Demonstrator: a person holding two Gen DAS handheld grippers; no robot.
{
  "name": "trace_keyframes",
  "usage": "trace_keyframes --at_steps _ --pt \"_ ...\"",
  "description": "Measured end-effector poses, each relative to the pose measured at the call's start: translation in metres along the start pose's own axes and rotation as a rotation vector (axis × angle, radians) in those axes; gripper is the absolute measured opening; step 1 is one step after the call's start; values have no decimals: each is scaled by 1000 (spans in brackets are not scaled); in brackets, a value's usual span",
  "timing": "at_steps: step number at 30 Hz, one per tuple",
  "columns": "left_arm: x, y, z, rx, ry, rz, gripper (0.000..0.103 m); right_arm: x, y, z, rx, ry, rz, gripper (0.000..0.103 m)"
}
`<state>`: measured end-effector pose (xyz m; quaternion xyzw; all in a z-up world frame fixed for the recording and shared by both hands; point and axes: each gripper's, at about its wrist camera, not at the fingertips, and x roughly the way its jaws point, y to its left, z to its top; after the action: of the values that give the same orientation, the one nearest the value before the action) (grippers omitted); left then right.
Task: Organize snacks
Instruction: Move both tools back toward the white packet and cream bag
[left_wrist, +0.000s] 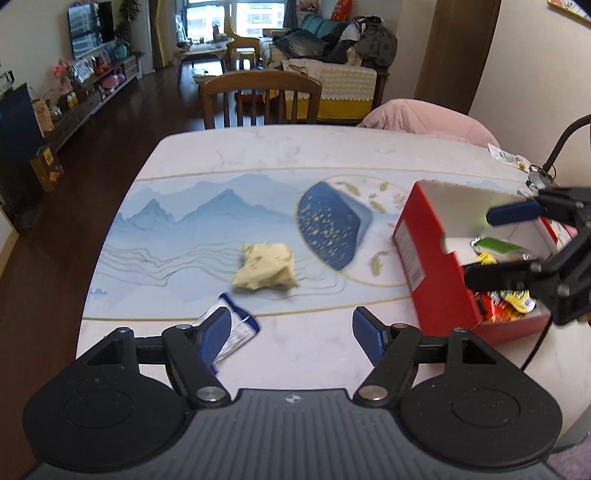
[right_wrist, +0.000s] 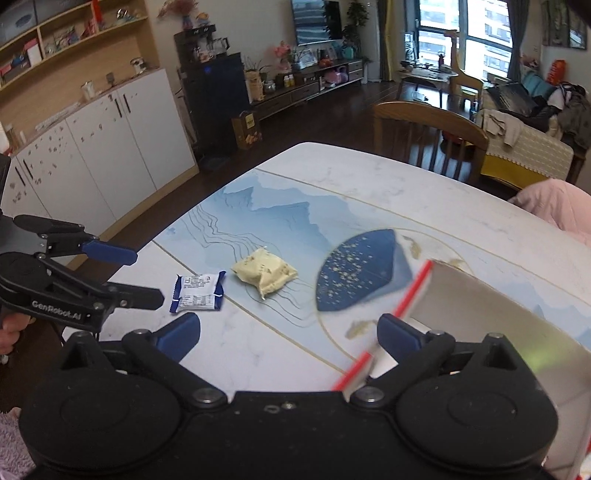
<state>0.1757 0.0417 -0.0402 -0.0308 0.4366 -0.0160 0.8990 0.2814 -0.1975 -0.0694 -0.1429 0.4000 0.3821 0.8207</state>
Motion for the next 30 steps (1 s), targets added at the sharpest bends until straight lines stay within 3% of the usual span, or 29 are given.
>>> trace_keyframes --at_steps 14,30 --pt "46 68 -7 201 109 -147 72 94 46 41 -181 117 -11 102" --pt "126 82 -3 337 237 -215 72 206 41 63 -291 328 -20 95"
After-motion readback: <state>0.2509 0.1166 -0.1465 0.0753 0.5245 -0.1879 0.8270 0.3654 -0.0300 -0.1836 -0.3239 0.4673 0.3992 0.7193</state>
